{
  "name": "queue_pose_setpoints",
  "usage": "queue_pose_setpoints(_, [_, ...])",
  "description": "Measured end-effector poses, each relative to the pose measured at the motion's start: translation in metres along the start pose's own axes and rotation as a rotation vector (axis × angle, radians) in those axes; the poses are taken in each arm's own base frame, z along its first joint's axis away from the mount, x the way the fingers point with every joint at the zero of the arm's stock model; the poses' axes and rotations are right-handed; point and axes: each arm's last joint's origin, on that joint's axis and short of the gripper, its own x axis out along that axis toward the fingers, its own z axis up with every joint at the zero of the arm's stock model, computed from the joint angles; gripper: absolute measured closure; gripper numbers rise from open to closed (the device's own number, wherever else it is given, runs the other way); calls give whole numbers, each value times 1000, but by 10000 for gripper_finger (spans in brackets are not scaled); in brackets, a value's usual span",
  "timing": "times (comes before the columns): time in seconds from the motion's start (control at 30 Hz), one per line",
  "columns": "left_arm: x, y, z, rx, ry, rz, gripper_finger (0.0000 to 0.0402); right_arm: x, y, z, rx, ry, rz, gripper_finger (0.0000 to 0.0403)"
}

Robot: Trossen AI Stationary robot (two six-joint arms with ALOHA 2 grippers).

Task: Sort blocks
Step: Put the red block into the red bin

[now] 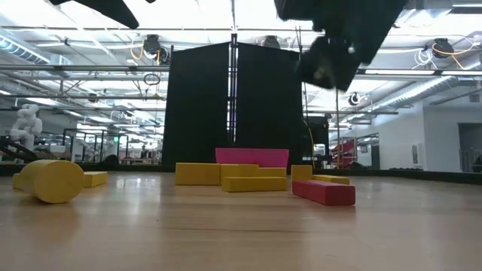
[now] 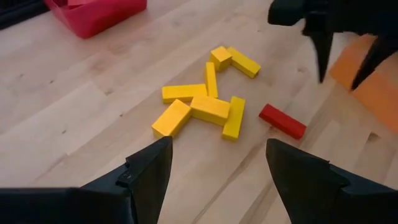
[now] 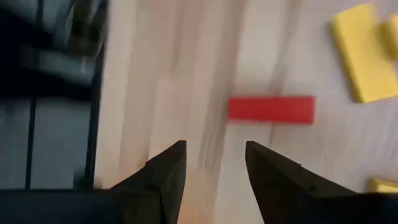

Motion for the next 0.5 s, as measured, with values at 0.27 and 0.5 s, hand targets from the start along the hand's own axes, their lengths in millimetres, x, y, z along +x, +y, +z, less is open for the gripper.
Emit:
queue_pose_setpoints(0.27, [0,-1,-1,2,45,-13,137,47,-24,-33,561,-108,-144,242])
queue_pose_setpoints(0.5, [-1,-2,-2,1,48,-22,137,60,-27,-35,736,-231,-115,227])
